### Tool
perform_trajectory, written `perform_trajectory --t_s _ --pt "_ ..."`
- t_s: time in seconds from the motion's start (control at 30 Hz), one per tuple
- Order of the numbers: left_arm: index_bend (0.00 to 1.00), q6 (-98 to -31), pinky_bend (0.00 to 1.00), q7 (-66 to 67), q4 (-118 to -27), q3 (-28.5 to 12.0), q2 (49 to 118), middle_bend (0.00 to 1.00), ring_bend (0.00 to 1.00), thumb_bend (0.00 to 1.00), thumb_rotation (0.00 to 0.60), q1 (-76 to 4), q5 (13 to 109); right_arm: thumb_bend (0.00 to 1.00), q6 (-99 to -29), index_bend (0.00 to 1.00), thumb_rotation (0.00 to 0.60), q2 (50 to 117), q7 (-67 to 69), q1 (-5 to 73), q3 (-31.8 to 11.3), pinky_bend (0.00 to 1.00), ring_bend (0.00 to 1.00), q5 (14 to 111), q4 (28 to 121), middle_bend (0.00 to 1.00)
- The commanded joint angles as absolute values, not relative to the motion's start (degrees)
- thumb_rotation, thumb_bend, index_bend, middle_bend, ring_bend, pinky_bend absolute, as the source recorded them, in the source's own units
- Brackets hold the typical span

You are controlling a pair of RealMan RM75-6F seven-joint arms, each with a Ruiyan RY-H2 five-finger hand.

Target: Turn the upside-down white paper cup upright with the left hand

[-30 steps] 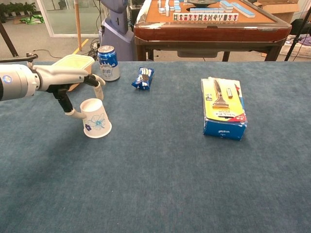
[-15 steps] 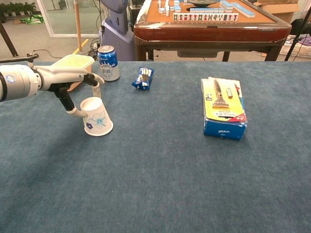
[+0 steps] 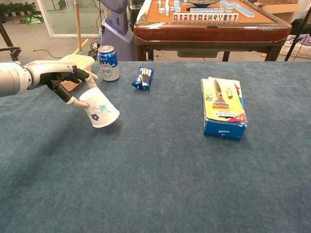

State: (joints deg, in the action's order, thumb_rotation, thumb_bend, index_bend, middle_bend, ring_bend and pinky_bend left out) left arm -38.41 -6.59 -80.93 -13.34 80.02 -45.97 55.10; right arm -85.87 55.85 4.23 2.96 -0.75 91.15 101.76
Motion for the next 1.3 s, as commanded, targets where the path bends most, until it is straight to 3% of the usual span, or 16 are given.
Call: perform_trajectory --t_s 0.03,0.43,0.5,0.67,0.8,1.03,1.3 --pt "0.39 -35.3 0.0 -16.73 -76.43 -15.11 80.99 0.04 0.03 0.23 0.6 -43.21 59.64 0.05 -85.87 0.3 0.6 55.76 4.03 2.96 -0.79 0.07 0.14 91.1 101.97 0.29" --pt "0.4 -36.5 0.0 -28.1 -67.66 -11.39 83.67 0.04 0.01 0.23 0.6 -40.76 73.24 0.05 -86.44 0.3 0.6 55.55 3.54 2.49 -0.63 0.07 0.14 91.34 102.44 0.29" --pt "0.36 -37.14 0.0 -27.98 -66.57 -10.08 83.32 0.04 0.0 0.23 0.6 -40.85 75.69 0.05 -86.73 0.3 0.6 55.43 3.42 2.33 -0.61 0.07 0.14 91.44 102.58 0.29" --pt "0.14 -37.45 0.0 -23.94 -65.14 -7.62 81.23 0.0 0.0 0.23 0.6 -41.7 79.01 0.05 -87.01 0.3 0.6 55.41 3.48 2.04 -0.48 0.07 0.14 91.52 102.61 0.29" --pt "0.09 -38.78 0.0 -18.96 -66.02 -6.72 79.32 0.0 0.0 0.23 0.6 -41.81 79.52 0.05 -87.12 0.3 0.6 55.54 3.64 1.95 -0.49 0.07 0.14 91.57 102.5 0.29" --pt "0.1 -41.43 0.0 -11.68 -71.43 -7.14 76.4 0.0 0.0 0.23 0.6 -41.79 78.01 0.05 -86.88 0.3 0.6 55.62 3.65 2.08 -0.5 0.07 0.14 91.73 102.45 0.29" --pt "0.19 -42.24 0.0 2.81 -75.57 -7.16 76.97 0.0 0.0 0.23 0.6 -43.24 73.51 0.05 -86.88 0.3 0.6 55.6 3.85 1.9 -0.45 0.07 0.14 91.46 102.2 0.29"
